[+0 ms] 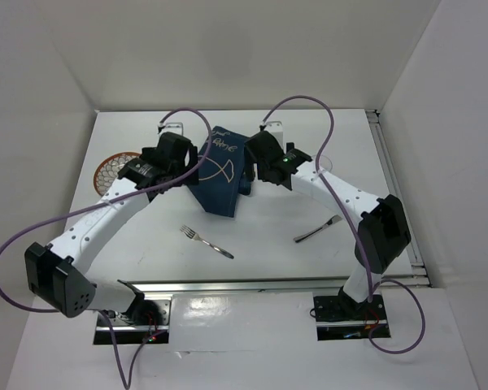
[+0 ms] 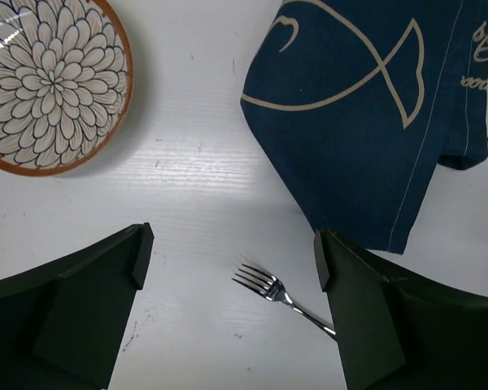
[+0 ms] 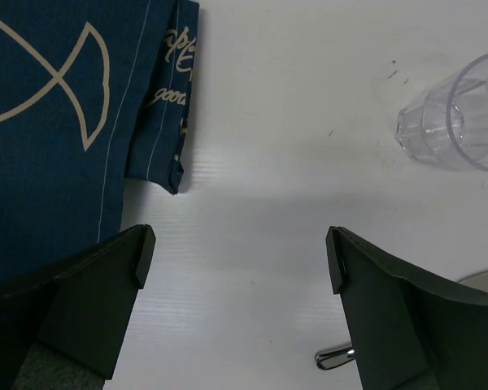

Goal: Set the dinner table for one person

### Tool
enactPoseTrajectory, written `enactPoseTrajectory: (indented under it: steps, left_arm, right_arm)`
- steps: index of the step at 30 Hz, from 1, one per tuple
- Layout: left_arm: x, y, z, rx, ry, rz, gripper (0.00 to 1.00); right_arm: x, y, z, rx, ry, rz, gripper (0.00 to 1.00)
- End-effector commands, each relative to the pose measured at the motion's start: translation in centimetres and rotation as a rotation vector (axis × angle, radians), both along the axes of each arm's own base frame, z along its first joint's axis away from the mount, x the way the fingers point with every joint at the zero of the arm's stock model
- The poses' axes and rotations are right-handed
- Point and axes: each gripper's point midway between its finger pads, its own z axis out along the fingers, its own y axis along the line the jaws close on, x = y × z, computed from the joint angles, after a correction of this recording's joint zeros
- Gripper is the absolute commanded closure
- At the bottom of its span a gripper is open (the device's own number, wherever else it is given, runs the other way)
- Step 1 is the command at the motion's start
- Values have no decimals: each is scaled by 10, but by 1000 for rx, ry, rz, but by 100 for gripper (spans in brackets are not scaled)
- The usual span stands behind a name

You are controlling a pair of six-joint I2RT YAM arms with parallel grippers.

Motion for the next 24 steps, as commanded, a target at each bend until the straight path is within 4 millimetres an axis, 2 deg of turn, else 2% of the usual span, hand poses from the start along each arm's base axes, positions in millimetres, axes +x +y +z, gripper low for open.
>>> enactPoseTrajectory:
  steps: [1, 4, 6, 8, 10, 12, 13, 15, 16, 17, 18, 19, 20, 21, 22, 24]
  left_arm:
    - [-4, -10, -7, -23, 69, -15, 0]
    - [-6, -19, -11, -17, 79, -39, 0]
    - [-8, -25, -15, -13, 94, -66, 4]
    - [-12, -38, -19, -15, 108, -107, 9]
    - [-18, -49, -27, -1, 128, -140, 10]
    - [-22, -57, -31, -12, 143, -159, 12]
    - [-23, -65, -34, -9, 147, -178, 12]
    - [-31, -80, -47, -29, 187, -201, 14]
    - [-37, -91, -50, -32, 196, -222, 14]
    - [-38, -99, -52, -42, 195, -228, 15]
    - [-40, -107, -62, -43, 214, -241, 15]
    - [-43, -113, -69, -47, 224, -243, 15]
    - [-49, -126, -74, -54, 237, -266, 16]
    - [-48, -134, -78, -66, 240, -261, 17]
    - [-49, -137, -94, -36, 268, -248, 17]
    - [-49, -147, -106, -33, 284, -231, 20]
  right_arm:
    - [-5, 9, 4, 23, -16, 1, 0]
    - [-7, 8, 8, 25, -18, 1, 0]
    - [-8, 4, 12, 21, -26, -6, 0]
    - [-13, 1, 14, 21, -17, -13, 0]
    - [-17, -3, 18, 30, -19, -19, 0]
    - [-25, -9, 14, 10, 4, -20, 0]
    - [-29, -13, 19, 11, 3, -20, 0]
    - [-40, -22, 11, -2, 24, -26, 0]
    - [-44, -23, 11, 4, 26, -11, 0]
    - [-50, -28, 20, 23, 6, -11, 0]
    - [-54, -25, 22, 54, 5, 9, 0]
    - [-60, -28, 16, 59, 16, 18, 0]
    - [-65, -30, 29, 95, -16, 25, 0]
    - [-69, -29, 31, 117, -23, 37, 0]
    - [-75, -34, 26, 112, -16, 37, 0]
    - [-81, -40, 39, 169, -50, 21, 0]
